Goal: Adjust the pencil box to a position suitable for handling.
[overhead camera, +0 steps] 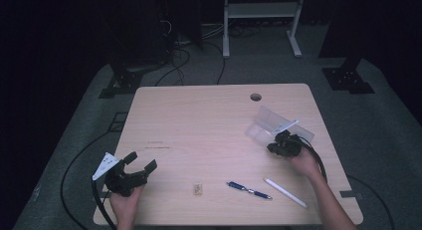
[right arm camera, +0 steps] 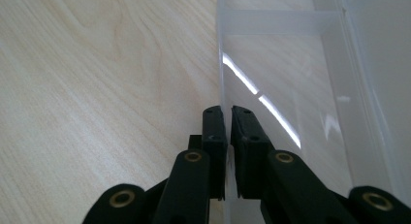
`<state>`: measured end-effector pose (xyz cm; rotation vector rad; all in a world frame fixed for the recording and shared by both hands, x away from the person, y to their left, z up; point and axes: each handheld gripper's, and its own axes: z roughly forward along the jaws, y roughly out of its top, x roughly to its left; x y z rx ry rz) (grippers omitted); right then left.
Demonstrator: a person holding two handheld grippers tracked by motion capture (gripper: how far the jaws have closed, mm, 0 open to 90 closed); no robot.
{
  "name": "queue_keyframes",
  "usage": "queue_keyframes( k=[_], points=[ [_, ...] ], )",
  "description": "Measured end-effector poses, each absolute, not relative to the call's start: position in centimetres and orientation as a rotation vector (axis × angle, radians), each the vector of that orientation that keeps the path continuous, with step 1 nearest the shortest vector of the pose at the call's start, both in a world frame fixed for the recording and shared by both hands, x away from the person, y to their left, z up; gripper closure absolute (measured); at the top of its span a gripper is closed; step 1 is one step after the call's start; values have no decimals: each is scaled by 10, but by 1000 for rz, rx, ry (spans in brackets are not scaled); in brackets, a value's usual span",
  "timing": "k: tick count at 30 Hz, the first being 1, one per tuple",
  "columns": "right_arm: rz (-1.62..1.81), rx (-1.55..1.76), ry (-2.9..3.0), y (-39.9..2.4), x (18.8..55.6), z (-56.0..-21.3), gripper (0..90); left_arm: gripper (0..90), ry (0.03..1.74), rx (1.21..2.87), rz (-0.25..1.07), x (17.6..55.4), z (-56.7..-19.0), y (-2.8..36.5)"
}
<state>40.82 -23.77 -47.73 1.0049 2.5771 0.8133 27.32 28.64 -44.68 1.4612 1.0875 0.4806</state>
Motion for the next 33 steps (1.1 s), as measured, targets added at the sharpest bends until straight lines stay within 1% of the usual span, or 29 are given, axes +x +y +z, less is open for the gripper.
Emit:
queue_keyframes(
  k=[6, 15, 20, 23, 33],
  points=[
    [803, 955, 2596, -237, 408, -477, 863, 11, 1089, 1455, 473, 273, -447, 287],
    [793, 906, 2588, -238, 403, -473, 866, 11, 1095, 1430, 458, 273, -448, 289],
    [822, 840, 2560, -234, 397, -462, 866, 11, 1094, 1429, 456, 273, -448, 289],
    [844, 764, 2568, -224, 390, -451, 866, 11, 1095, 1433, 454, 273, -447, 288],
    [874, 612, 2627, -196, 387, -434, 865, 11, 1093, 1428, 454, 273, -447, 289]
  ],
)
